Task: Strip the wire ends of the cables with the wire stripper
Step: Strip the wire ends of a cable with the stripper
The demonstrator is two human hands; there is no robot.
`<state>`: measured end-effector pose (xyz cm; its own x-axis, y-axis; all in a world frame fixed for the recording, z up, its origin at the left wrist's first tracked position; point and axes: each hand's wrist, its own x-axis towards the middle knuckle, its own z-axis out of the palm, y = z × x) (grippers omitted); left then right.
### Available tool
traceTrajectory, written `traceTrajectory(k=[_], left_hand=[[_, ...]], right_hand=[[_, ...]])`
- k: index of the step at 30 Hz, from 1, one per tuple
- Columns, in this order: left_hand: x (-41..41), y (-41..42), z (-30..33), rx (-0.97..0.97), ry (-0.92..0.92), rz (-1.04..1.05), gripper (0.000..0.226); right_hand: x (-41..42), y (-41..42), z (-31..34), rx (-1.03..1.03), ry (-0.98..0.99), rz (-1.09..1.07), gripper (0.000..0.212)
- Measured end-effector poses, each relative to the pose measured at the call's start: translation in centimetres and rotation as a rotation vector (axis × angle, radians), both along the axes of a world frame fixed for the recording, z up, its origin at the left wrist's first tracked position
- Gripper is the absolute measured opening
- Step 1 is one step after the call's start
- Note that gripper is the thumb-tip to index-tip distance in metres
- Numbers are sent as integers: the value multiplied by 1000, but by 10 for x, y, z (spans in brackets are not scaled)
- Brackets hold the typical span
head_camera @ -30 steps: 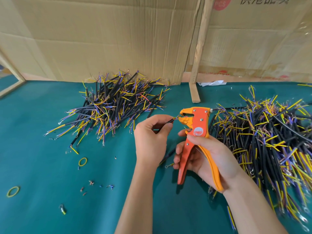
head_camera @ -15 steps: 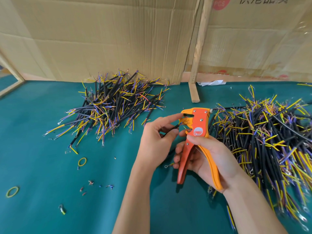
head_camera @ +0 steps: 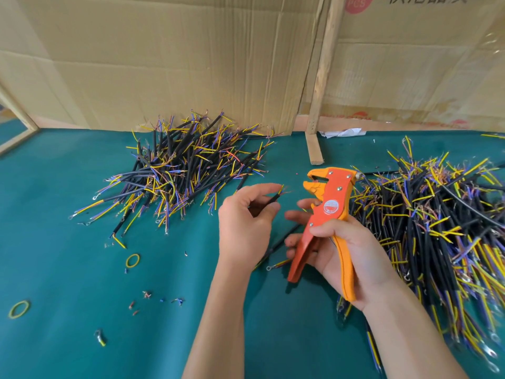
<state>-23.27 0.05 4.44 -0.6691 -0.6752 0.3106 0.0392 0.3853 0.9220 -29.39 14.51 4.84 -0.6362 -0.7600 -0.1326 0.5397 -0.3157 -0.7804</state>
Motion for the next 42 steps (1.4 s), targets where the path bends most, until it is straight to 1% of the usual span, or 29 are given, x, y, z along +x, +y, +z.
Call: traceTrajectory(k=[3, 7, 16, 23, 25, 29, 32, 35, 37, 42], left_hand=[[0, 3, 1, -14, -6, -41, 39], [-1, 6, 2, -74, -45, -102, 44], [-1, 3, -2, -92, -82, -56, 44], [0, 1, -4, -77, -94, -55, 44], [-1, 1, -5, -94, -101, -43, 40], [-2, 0, -7, -118, -107, -21, 25], [-3, 0, -8, -121, -99, 22, 19], [-4, -2, -8, -77, -65, 72, 15], [-4, -4, -9, -7, -43, 64, 13], [-2, 1, -6, 235, 11, -84, 19]], right_hand=[[-1, 0, -1, -50, 17, -70, 57], [-1, -1, -2, -66, 24, -60, 57], [-1, 0, -4, 46, 73, -1, 51], [-2, 1, -4, 41, 61, 43, 53], [-1, 1, -4, 31, 64, 49, 53], [-1, 1, -2, 9, 62, 58, 52], [-2, 3, 0, -27, 21, 35, 53], [-2, 4, 1, -28, -9, 0, 55], [-2, 5, 2, -23, -9, 11, 54], [2, 2, 2, 1, 25, 117, 48]])
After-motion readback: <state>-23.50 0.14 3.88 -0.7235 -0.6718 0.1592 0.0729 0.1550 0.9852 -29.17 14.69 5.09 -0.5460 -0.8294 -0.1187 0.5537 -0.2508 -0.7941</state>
